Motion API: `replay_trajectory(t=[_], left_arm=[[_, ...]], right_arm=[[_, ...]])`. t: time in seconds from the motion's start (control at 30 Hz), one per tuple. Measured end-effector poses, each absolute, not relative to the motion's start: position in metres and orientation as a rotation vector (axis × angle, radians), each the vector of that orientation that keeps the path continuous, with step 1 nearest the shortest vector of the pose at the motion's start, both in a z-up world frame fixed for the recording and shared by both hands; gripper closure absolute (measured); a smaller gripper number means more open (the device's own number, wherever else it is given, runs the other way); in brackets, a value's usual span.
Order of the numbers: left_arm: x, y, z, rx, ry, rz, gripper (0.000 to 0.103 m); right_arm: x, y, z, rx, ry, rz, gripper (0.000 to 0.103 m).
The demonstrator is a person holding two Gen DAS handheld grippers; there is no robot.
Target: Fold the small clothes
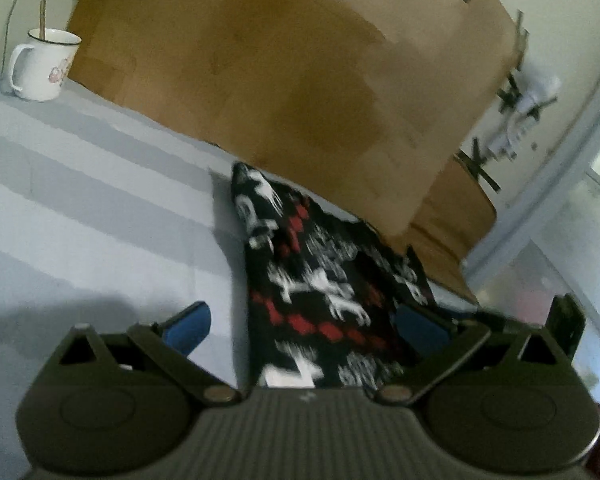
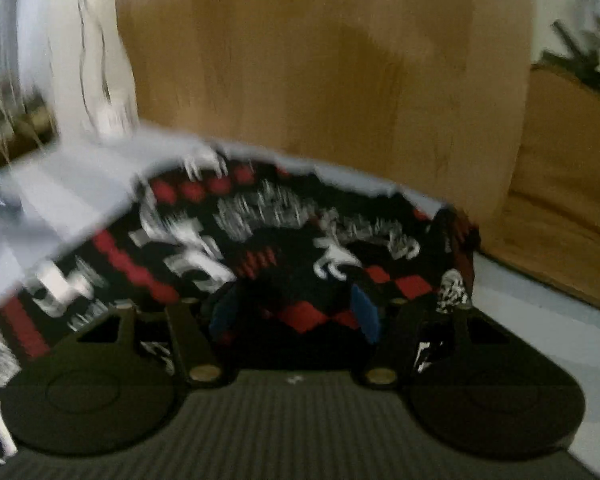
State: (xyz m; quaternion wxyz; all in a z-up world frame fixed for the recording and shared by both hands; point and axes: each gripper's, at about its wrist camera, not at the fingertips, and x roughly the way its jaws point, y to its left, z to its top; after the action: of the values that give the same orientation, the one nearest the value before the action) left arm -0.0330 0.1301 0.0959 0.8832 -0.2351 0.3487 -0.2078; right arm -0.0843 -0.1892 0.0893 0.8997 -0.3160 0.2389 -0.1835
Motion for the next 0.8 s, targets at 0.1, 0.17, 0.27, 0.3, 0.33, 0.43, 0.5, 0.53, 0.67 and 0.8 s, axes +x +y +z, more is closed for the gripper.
replay_trajectory(t=[0.1,0.17,0.27,0.3,0.33,0.43,0.5,0.53,0.67,0.8], left_arm=[[-0.007,0.135,0.096,-0.519,0.728,-0.390,0.001],[0.009,0.139,0.098,-0.537,0.720,-0.369,0.001],[0.033,0.137,0.099,-0.544,0.707,-0.351,0.001],[0.041,0.134,0.098,-0.541,0.706,-0.349,0.001],[0.049,0.131,0.096,-0.538,0.710,-0.346,0.001],[0.077,0.114,0.084,-0.518,0.748,-0.346,0.001],[0.093,0.102,0.074,-0.505,0.782,-0.342,0.001],[0.101,0.096,0.068,-0.497,0.804,-0.338,0.001],[0.126,0.072,0.050,-0.440,0.865,-0.327,0.007],[0.134,0.057,0.045,-0.377,0.874,-0.299,0.008]], right_arm=[[-0.094,-0.204,0.117,-0.483,0.464,-0.336,0.098],[-0.118,-0.211,0.148,-0.312,0.348,-0.299,0.098],[-0.148,-0.237,0.183,-0.111,0.215,-0.280,0.098],[-0.154,-0.246,0.188,-0.089,0.190,-0.307,0.098],[-0.155,-0.253,0.190,-0.079,0.181,-0.341,0.098],[-0.162,-0.281,0.190,0.003,0.171,-0.392,0.098],[-0.164,-0.291,0.188,0.054,0.173,-0.392,0.098],[-0.163,-0.293,0.186,0.066,0.178,-0.388,0.098],[-0.160,-0.286,0.182,0.046,0.192,-0.378,0.098],[-0.166,-0.300,0.189,0.085,0.148,-0.419,0.098]])
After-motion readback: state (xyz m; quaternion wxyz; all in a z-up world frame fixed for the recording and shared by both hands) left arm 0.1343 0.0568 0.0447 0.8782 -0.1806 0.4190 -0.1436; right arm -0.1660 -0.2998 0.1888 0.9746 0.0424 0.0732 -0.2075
